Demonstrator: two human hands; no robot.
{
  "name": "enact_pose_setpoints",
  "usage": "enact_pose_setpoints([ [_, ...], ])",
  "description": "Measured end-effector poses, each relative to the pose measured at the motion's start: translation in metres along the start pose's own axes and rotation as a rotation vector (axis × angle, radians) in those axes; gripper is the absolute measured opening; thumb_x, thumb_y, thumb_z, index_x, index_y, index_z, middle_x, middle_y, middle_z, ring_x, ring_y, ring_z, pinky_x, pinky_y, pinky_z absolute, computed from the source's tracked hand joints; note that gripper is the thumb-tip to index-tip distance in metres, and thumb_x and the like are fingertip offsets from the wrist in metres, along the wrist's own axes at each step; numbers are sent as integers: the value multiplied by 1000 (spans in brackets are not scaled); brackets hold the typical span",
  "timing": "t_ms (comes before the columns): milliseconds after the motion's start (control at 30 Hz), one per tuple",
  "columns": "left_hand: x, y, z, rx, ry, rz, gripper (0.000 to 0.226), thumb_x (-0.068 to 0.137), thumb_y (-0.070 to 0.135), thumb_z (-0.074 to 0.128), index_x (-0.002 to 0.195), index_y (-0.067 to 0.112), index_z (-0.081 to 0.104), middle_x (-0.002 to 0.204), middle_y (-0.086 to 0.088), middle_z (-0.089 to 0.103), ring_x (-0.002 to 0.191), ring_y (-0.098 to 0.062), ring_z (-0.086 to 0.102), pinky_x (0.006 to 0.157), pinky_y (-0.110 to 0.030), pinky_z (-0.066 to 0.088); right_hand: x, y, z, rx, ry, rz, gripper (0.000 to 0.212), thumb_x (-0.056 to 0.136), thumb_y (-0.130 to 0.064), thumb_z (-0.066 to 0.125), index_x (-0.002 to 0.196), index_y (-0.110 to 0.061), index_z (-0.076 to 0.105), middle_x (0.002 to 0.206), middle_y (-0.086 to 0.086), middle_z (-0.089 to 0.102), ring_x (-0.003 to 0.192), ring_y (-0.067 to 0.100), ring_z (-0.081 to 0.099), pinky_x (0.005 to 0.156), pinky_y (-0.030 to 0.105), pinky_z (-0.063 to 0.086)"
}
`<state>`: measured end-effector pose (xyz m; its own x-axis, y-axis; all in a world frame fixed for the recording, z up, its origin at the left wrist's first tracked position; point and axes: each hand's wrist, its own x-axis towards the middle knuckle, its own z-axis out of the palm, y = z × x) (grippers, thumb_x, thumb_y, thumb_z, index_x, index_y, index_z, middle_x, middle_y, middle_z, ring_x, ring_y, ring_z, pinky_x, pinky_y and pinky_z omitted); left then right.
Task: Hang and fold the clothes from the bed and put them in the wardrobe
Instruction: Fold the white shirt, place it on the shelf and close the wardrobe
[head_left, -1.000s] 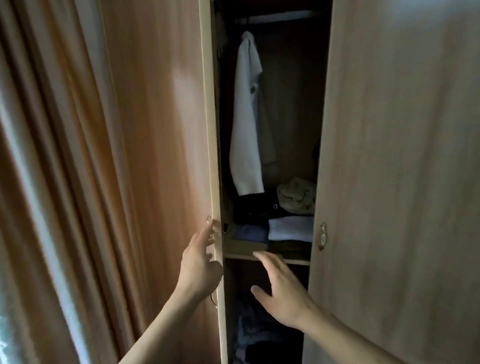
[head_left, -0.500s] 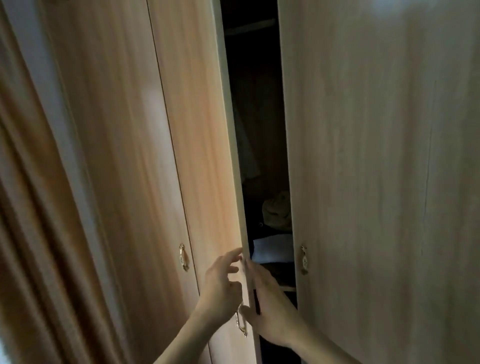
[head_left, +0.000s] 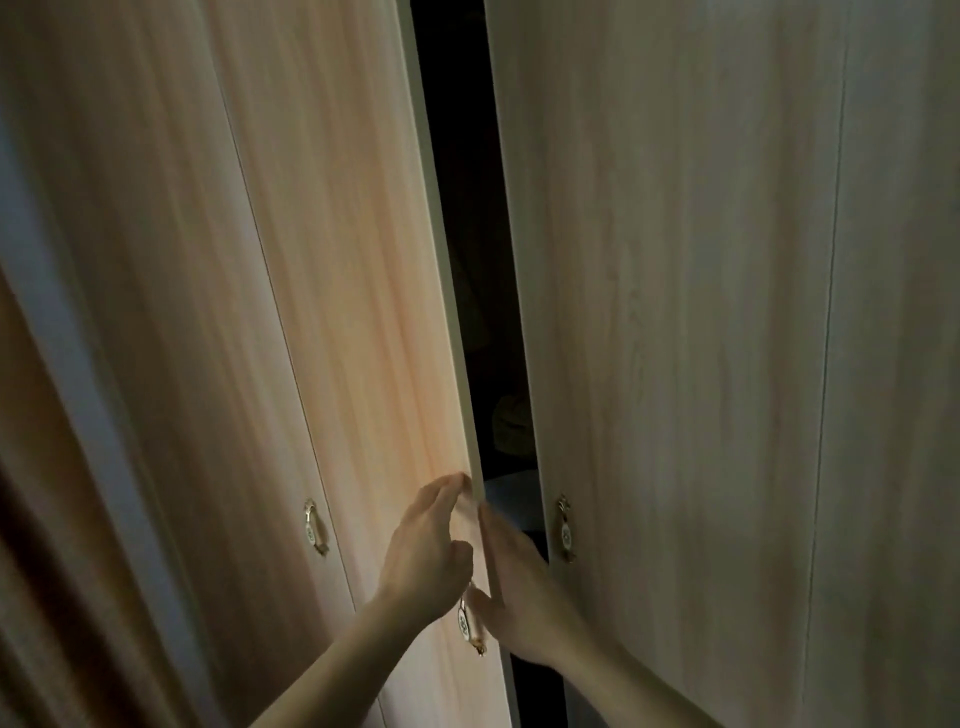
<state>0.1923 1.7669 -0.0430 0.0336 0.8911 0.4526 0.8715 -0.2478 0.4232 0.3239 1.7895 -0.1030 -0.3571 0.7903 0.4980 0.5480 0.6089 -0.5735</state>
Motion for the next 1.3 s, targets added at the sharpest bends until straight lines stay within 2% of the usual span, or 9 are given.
enact_pose_setpoints([
  [133, 9, -4, 12, 26, -1, 48, 77, 88, 4, 58, 154, 29, 27, 163, 10, 21, 146, -17, 30, 108, -25, 39, 5, 17, -2, -38, 14, 38, 86, 93, -43, 59, 155, -44, -2, 162, -17, 16, 149, 8, 18, 118, 40, 32],
  [267, 25, -10, 29, 108, 56, 128, 81, 85, 6, 59, 154, 33, 26, 166, 11, 5, 146, -18, 29, 89, -22, 51, 9, 29, -9, -125, 14, 87, 86, 94, -43, 56, 152, -45, -8, 165, -7, 5, 151, 18, 10, 117, 42, 29],
  [433, 55, -20, 48, 123, 96, 232, 79, 72, 1, 67, 144, 26, 48, 162, 2, 26, 135, -25, 43, 75, -24, 55, 26, 49, -16, -145, 56, 123, 86, 93, -41, 58, 155, -42, -1, 165, -10, 3, 152, 16, 9, 121, 41, 25],
  [600, 81, -43, 53, 165, 98, 355, 83, 71, -2, 64, 145, 30, 45, 162, 3, 26, 141, -23, 34, 86, -31, 55, 43, 63, -21, -155, 133, 141, 73, 94, -32, 58, 156, -29, 19, 163, -10, 13, 149, 6, 13, 121, 33, 22],
  [767, 105, -63, 59, 245, 146, 458, 82, 72, 0, 69, 146, 27, 46, 162, -1, 26, 148, -29, 25, 108, -39, 30, 59, 74, -28, -274, 205, 175, 66, 95, -35, 58, 154, -28, 28, 160, -8, 20, 147, 5, 16, 114, 15, 12],
  [933, 121, -69, 74, 214, 158, 495, 85, 69, 8, 78, 146, 25, 45, 163, -5, 25, 148, -36, 25, 110, -52, 34, 70, 90, -46, -431, 262, 210, 66, 92, -34, 57, 151, -18, 33, 159, 2, 27, 148, 15, 21, 120, 25, 18],
  [1033, 128, -66, 83, 193, 153, 485, 87, 67, 8, 75, 147, 24, 45, 164, -7, 22, 148, -38, 23, 109, -58, 39, 75, 98, -59, -488, 254, 224, 69, 93, -34, 59, 153, -18, 30, 160, 1, 25, 148, 13, 18, 117, 18, 11],
  [1133, 135, -66, 89, 198, 170, 489, 86, 65, 9, 73, 146, 22, 46, 163, -8, 24, 147, -39, 26, 104, -60, 42, 83, 107, -65, -508, 265, 204, 68, 93, -32, 59, 153, -16, 31, 161, 3, 24, 149, 15, 17, 121, 27, 16],
  [1300, 149, -69, 100, 267, 175, 498, 86, 71, 16, 72, 151, 22, 39, 165, -7, 17, 148, -39, 21, 109, -60, 37, 99, 117, -65, -525, 285, 178, 68, 91, -33, 58, 151, -15, 33, 160, 3, 24, 150, 15, 15, 121, 26, 17],
])
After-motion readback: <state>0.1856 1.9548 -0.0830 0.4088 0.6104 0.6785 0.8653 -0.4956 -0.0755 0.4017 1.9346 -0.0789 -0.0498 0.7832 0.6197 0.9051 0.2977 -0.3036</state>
